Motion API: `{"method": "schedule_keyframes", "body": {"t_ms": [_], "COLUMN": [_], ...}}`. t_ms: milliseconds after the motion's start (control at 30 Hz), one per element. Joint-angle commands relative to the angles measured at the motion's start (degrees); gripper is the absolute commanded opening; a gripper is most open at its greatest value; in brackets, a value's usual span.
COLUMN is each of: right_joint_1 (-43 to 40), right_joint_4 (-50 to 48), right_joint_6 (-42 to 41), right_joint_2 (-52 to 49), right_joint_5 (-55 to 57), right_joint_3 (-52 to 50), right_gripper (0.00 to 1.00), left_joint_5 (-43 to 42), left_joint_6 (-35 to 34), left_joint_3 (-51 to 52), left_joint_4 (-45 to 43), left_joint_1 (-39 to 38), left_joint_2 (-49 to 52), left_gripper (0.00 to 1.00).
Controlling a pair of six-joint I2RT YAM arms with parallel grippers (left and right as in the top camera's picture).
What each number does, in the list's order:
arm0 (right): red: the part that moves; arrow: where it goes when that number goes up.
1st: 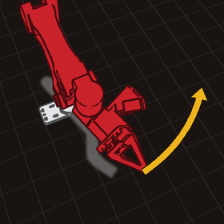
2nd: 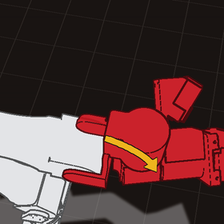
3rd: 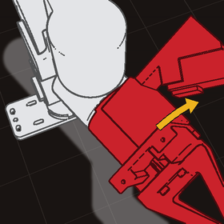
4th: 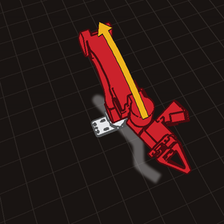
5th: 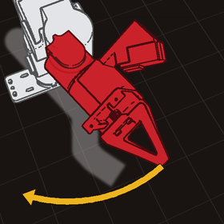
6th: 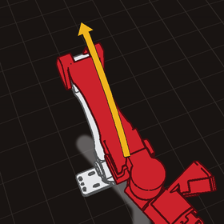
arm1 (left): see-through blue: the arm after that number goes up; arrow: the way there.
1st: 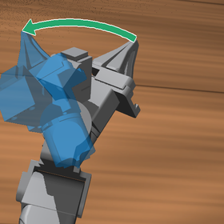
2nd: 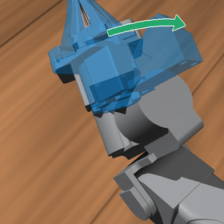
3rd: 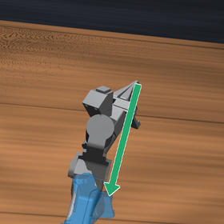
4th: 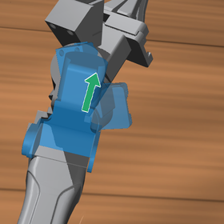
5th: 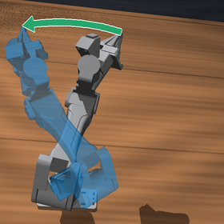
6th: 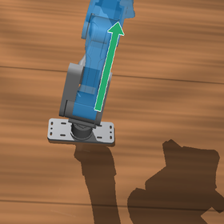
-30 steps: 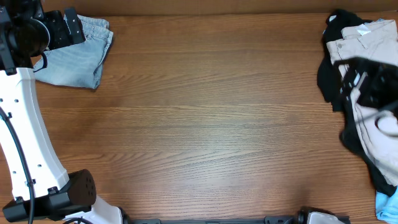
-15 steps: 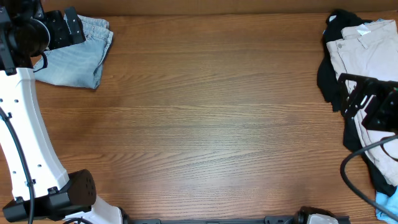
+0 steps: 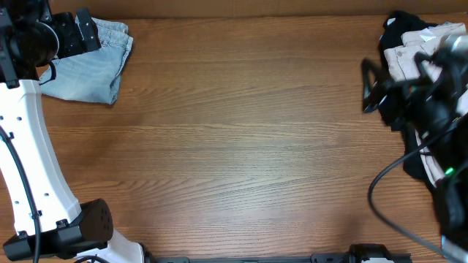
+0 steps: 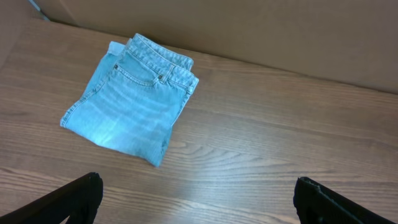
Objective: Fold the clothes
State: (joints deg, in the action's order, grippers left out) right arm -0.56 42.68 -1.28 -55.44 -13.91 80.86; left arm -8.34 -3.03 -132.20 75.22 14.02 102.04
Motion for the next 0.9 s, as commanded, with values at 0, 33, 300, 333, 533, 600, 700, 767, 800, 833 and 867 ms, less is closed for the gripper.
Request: {"method": "schedule_keyframes", "body": {"t_ms": [0, 33, 300, 333, 533, 600, 700, 767, 800, 833, 867], "right_joint_1": [1.46, 1.66, 2.23, 2.23, 2.21, 2.21, 2.23, 2.21, 2.21, 2.21, 2.21], "right_joint_4": [-12.66, -15.26, -32.02, -32.87, -36.63, -38.69, -41.55, -41.83, -41.83, -41.83, -40.13], "right_joint_6": [0.13, -0.02, 0.04, 0.04, 0.02, 0.02, 0.00, -0.02, 0.00, 0.00, 0.02], "right_joint_2": [11.47, 13.84, 34.75, 37.07, 46.21, 48.33, 50.62, 52.26, 53.02, 53.72, 54.31], "right_joint_5": [1.88, 1.90, 3.63, 3.67, 3.80, 3.80, 3.32, 3.15, 3.17, 3.17, 3.21], "right_joint_3": [-20.24, -24.48, -55.76, -58.60, -70.12, -73.35, -76.98, -78.62, -79.38, -80.26, -80.43], "right_gripper": [1.00, 1.00, 1.00, 1.00, 1.00, 1.00, 1.00, 1.00, 1.00, 1.00, 1.00], "left_joint_5": [-0.50, -0.50, -0.50, -0.50, -0.50, -0.50, -0.50, -0.50, -0.50, -0.50, -0.50], "left_joint_6": [-0.81, -0.83, -0.83, -0.81, -0.83, -0.83, -0.81, -0.81, -0.81, -0.83, -0.81], "left_joint_3": [0.11, 0.11, 0.11, 0.11, 0.11, 0.11, 0.11, 0.11, 0.11, 0.11, 0.11], "left_joint_4": [-0.04, -0.04, -0.04, -0.04, -0.04, -0.04, -0.04, -0.04, -0.04, -0.04, -0.04], "left_joint_1": [0.42, 0.42, 0.42, 0.42, 0.42, 0.42, 0.42, 0.44, 0.42, 0.42, 0.42], "left_joint_2": [0.07, 0.07, 0.07, 0.07, 0.09, 0.07, 0.07, 0.09, 0.07, 0.07, 0.07], "left_gripper": [1.00, 1.00, 1.00, 1.00, 1.00, 1.00, 1.00, 1.00, 1.00, 1.00, 1.00]}}
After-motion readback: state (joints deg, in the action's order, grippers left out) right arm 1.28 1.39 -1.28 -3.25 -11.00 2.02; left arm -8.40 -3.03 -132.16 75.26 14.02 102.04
